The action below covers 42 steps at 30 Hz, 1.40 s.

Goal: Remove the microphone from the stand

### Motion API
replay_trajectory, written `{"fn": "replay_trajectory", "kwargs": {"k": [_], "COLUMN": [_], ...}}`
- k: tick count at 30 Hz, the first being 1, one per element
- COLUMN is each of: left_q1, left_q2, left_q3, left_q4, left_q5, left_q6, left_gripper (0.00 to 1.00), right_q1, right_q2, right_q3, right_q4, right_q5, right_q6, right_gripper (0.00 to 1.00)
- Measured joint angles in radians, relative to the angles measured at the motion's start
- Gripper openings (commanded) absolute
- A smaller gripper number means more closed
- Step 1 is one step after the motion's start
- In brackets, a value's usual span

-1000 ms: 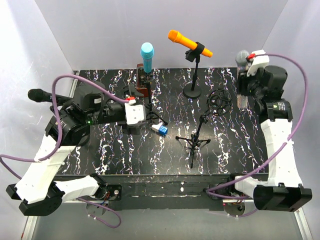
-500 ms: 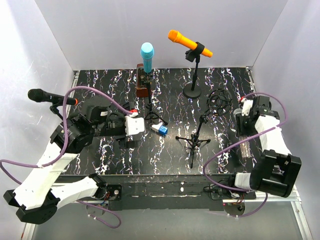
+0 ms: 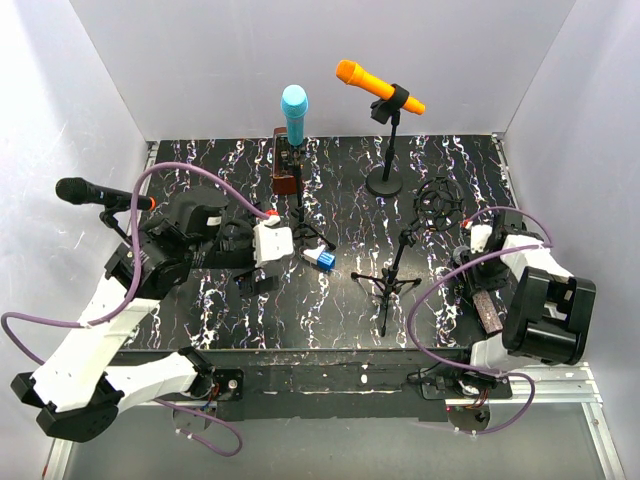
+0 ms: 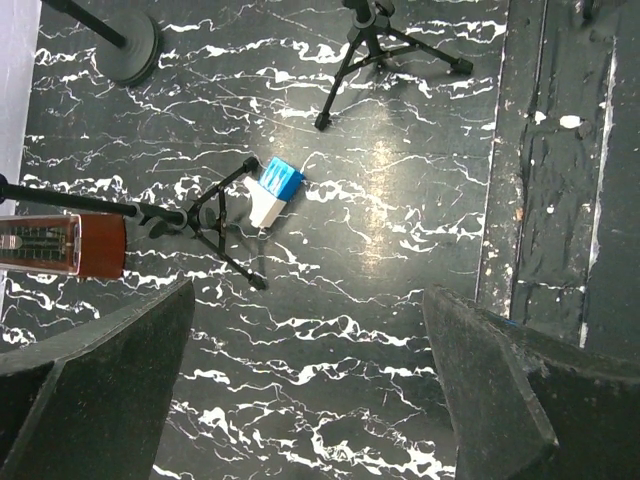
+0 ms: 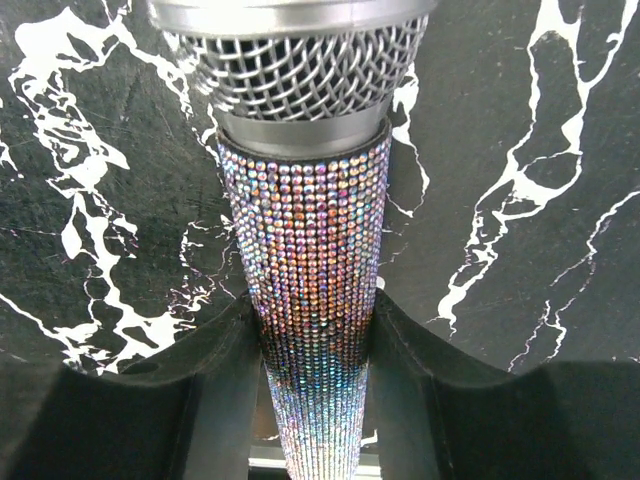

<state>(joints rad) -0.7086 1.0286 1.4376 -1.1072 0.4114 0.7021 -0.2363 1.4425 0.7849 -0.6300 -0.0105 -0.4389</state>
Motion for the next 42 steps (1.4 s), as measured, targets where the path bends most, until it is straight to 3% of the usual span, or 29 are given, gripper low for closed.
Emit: {"fn": "replay_trajectory", "kwargs": {"k": [3,9,17,22,27,33,37,42], "left_q1": [0.0,0.0,0.0,0.0,0.0,-0.002,-0.008,-0.023], "left_q2": [0.005,0.049,0.078,0.095,0.107,0.195,0.278,0.401], "left_q3": [0.022,0.111,0.163,0.138,0.062,0.067,0.069,0.117], "left_q4": [-0.011,-0.082,-0.14,-0.117,-0.036,0.08,0.158,0.322], "left_q5": [0.015,0.054,0.052,0.007,0.048,0.187,0.24,0.273], "left_q6": [-0.012,-0.033,-0.068,-0.111,-0.168,-0.08,0.042,0.051], "left_gripper": [0.98,0.98,0.98,0.98,0.98,0.98,0.98,0.98], "right_q1": [0.0,-0.013,-0.019,-0.041,-0.082,-0.082,-0.076,-0.076], "right_q2": [0.051,0.122,0.169,0.144,-0.051,-0.499,-0.606,-0.584], "right_q3": [0.048,0.217,0.694,0.852,0.755,0.436,0.426,0.443], "right_q4": [-0.053,-0.229,-0.549,-0.628,-0.572,-0.492,-0.489,-0.563], "right_q5": [-0.011,-0.035,-0.062,-0.107,-0.323,-0.641,-0.746,-0.804], "right_q6": [-0.01,-0.014,-0.114,-0.194,-0.132,-0.002,0.005,-0.041], "right_gripper": [0.82,0.88,0.89,0.89,0.88,0.87,0.87,0.87]}}
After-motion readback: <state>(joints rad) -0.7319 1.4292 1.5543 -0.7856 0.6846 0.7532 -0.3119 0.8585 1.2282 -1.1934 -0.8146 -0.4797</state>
